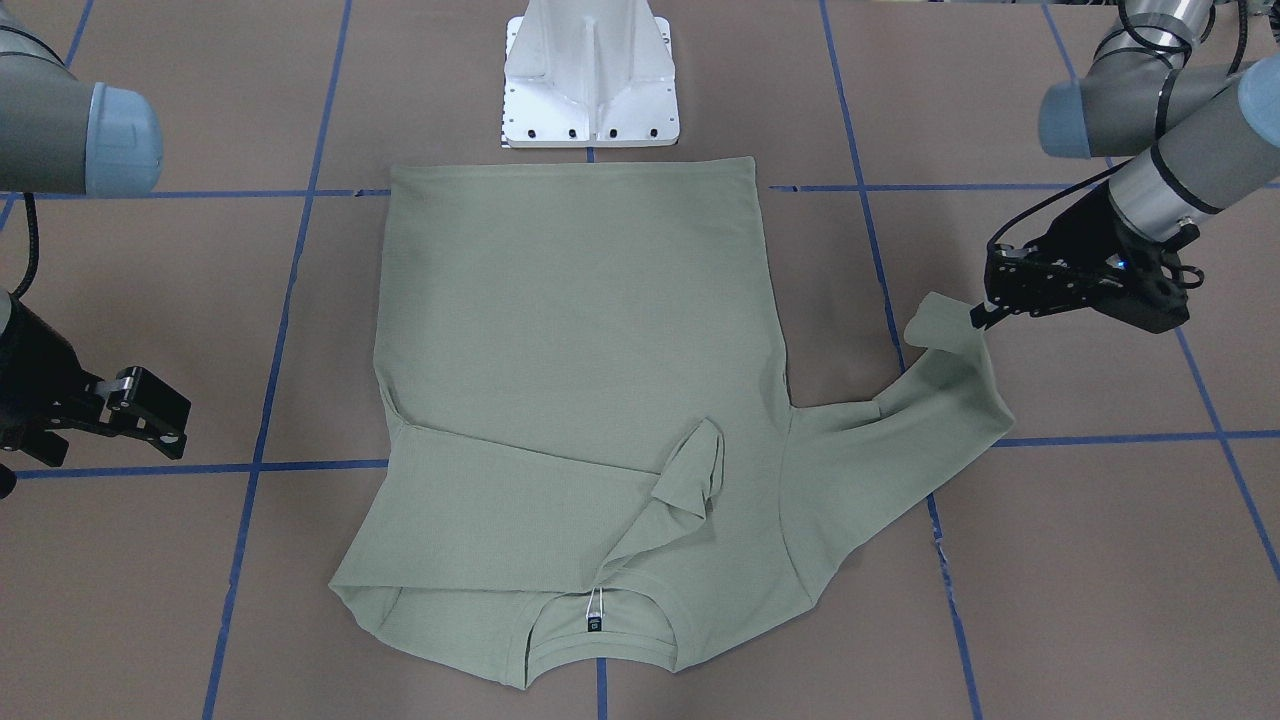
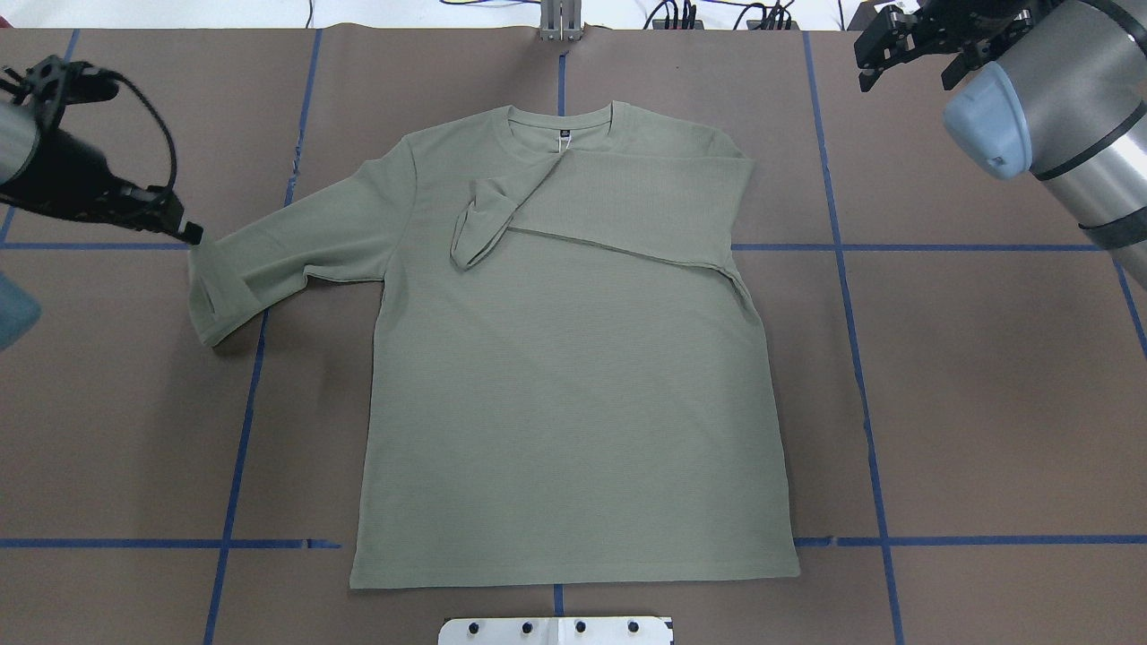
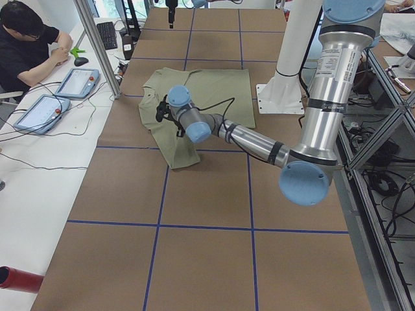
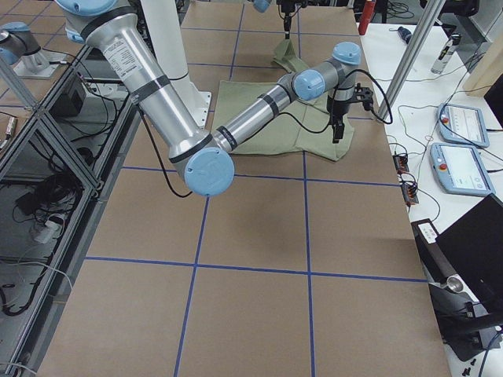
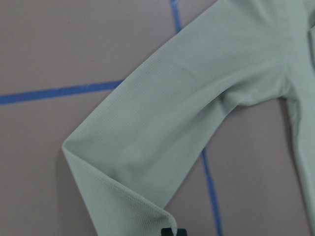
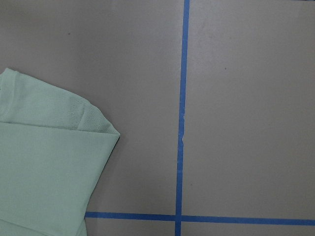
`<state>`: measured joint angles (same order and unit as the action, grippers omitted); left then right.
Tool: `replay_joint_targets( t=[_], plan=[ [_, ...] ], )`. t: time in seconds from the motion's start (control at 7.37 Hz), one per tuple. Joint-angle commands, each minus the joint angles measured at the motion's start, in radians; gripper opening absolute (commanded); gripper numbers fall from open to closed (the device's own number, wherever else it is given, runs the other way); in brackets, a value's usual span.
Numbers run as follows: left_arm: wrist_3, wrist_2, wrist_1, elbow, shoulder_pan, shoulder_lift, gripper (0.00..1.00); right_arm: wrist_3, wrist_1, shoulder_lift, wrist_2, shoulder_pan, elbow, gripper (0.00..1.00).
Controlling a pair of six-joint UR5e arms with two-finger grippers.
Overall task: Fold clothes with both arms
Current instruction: 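Fold the sleeve across the shirt toward the collar with the left gripper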
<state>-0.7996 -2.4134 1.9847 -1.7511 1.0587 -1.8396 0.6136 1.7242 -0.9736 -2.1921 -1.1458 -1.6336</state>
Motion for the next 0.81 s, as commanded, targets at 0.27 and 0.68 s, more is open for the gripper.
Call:
replay_joint_targets(
  t=[0.27,0.68],
  plan=[
    [-0.053,0.019,-0.376,0.153,-0.014,-0.488,0.0,-0.002,0.0,0.0,-0.002,0.0,0.001,1.0],
    [-0.169,0.075,-0.363,0.466,-0.067,-0.792,0.0,0.0,-0.002,0.0,-0.002,0.0,0.0,1.0]
  ],
)
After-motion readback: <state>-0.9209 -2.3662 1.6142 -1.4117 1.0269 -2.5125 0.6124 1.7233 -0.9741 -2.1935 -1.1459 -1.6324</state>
